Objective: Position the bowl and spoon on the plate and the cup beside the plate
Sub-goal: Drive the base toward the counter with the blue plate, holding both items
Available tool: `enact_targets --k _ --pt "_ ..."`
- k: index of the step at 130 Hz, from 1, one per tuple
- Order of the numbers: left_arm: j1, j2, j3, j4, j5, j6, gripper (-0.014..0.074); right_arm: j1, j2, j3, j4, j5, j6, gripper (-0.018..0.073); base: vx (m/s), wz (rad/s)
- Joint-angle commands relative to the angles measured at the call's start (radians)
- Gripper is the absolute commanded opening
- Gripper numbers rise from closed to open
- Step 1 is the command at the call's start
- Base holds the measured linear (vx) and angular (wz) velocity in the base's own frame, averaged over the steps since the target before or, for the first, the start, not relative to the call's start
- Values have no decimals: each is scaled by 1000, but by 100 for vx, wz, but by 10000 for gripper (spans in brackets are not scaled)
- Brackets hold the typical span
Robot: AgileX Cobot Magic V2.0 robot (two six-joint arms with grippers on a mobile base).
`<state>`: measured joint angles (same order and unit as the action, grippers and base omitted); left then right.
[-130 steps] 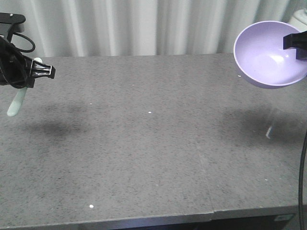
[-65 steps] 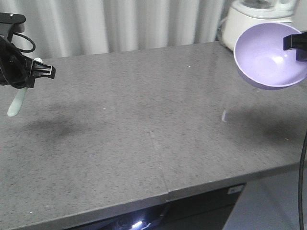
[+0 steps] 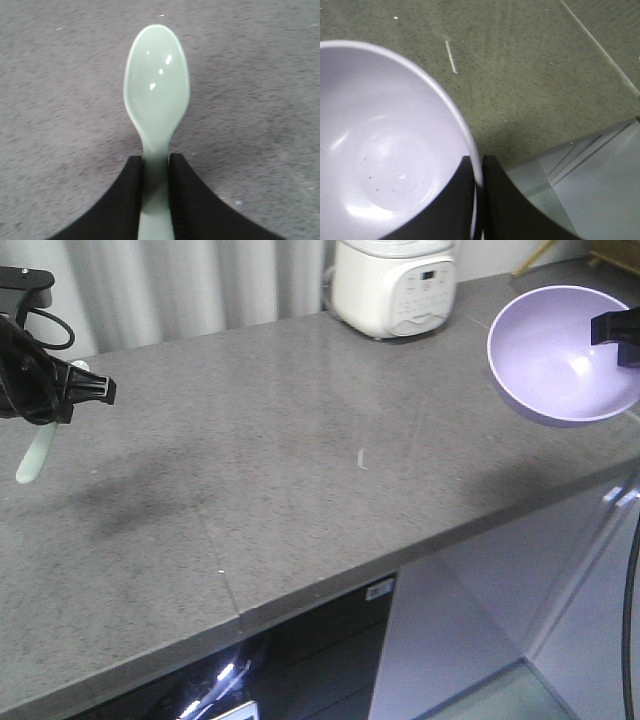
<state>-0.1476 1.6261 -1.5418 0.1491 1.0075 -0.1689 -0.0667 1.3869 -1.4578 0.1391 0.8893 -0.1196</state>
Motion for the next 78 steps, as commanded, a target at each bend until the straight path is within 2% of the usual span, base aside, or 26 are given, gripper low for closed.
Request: enact_targets --k 1,78 --pt "-4 -44 -27 6 -38 -3 -8 -2 -32 -29 5 -59 -8 -3 -6 -40" --pt "-4 -44 -27 6 -38 -3 -8 -2 -32 -29 5 -59 -8 -3 -7 -45"
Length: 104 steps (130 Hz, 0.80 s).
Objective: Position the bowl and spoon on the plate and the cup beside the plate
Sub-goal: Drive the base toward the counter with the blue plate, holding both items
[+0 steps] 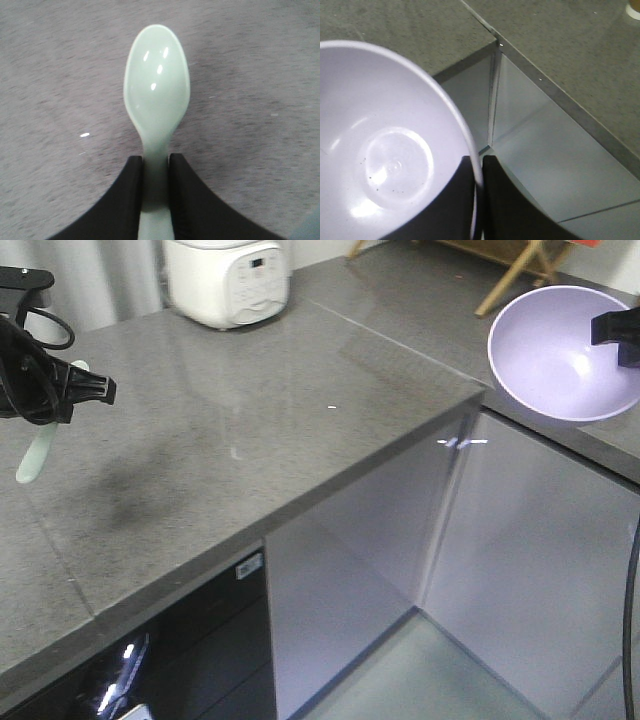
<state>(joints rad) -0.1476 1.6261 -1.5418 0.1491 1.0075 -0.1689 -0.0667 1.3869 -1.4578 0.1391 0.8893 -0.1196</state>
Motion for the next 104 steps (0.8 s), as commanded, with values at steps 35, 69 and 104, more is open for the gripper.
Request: enact_targets --k 35,69,104 --pt "-4 -44 -27 6 -38 -3 -8 -2 -32 -29 5 -59 -8 -3 -7 -44" --pt "-4 -44 -27 6 -38 -3 -8 -2 -32 -29 5 -59 -8 -3 -6 -37" --pt "-4 -44 -27 6 -38 -3 -8 -2 -32 -29 5 -59 -8 -3 -4 -38"
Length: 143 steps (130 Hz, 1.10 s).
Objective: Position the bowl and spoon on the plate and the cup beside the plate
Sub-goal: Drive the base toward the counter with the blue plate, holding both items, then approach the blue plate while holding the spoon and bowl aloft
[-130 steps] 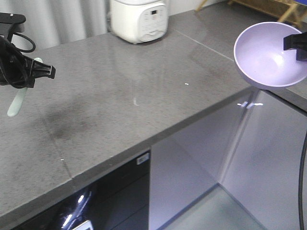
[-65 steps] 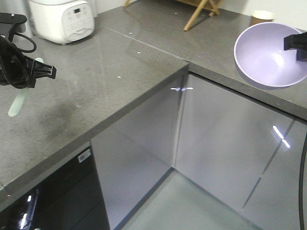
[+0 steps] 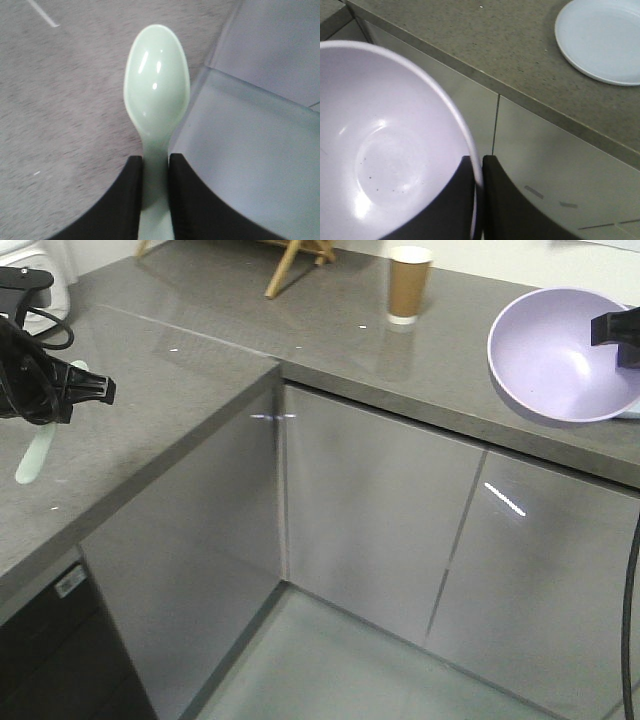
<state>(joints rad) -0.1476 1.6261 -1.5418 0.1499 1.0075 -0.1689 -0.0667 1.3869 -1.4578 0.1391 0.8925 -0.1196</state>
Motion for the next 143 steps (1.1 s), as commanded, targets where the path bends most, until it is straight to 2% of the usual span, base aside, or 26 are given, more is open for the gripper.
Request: enact_targets --k 1,67,143 --pt "-4 -44 -27 5 -38 -3 -8 -2 -32 -29 5 -62 -8 -3 -3 -42" --pt "-4 -44 -27 5 -38 -3 -8 -2 -32 -29 5 -62 -8 -3 -1 -44" --pt "-4 -44 -27 5 -38 -3 -8 -2 -32 -29 5 -62 -8 -3 1 -4"
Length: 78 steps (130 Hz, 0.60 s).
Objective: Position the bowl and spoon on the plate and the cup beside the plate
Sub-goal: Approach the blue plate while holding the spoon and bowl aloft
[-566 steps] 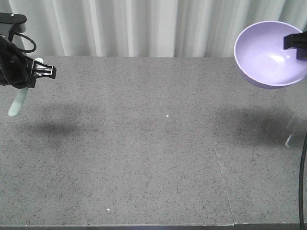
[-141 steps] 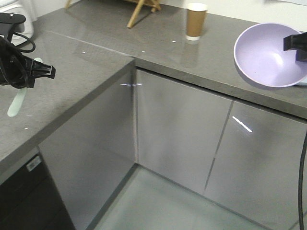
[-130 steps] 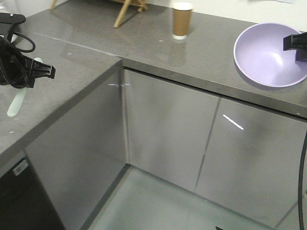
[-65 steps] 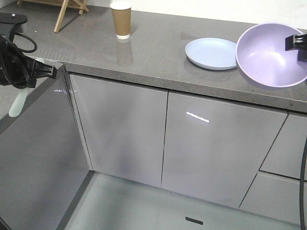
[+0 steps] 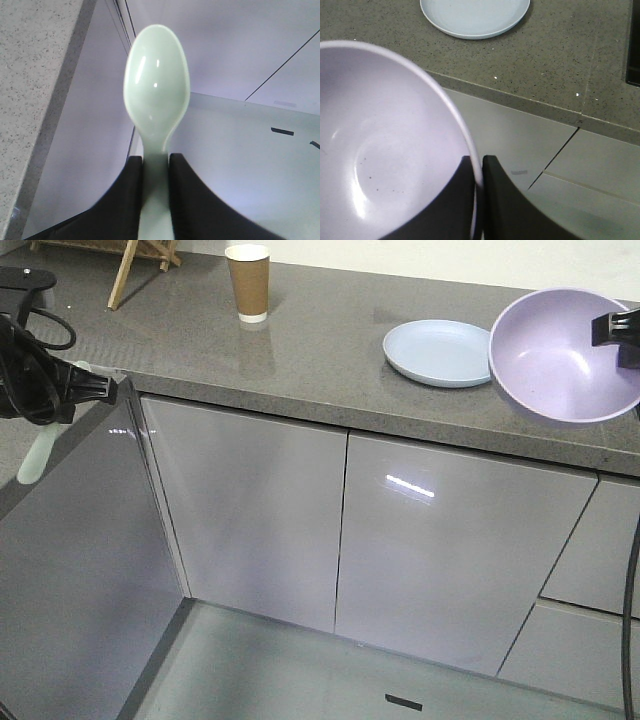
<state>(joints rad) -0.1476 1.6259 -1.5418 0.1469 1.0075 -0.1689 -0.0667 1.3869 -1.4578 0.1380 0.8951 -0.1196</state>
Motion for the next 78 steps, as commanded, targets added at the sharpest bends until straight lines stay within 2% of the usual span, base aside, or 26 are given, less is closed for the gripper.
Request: enact_targets --k 1,78 --pt "-4 -44 -27 8 -38 -3 -8 -2 -32 -29 6 -64 -8 -3 3 -1" --pt "-4 -46 -27 8 -38 -3 -8 -2 -32 -29 6 -60 -8 -3 7 -9"
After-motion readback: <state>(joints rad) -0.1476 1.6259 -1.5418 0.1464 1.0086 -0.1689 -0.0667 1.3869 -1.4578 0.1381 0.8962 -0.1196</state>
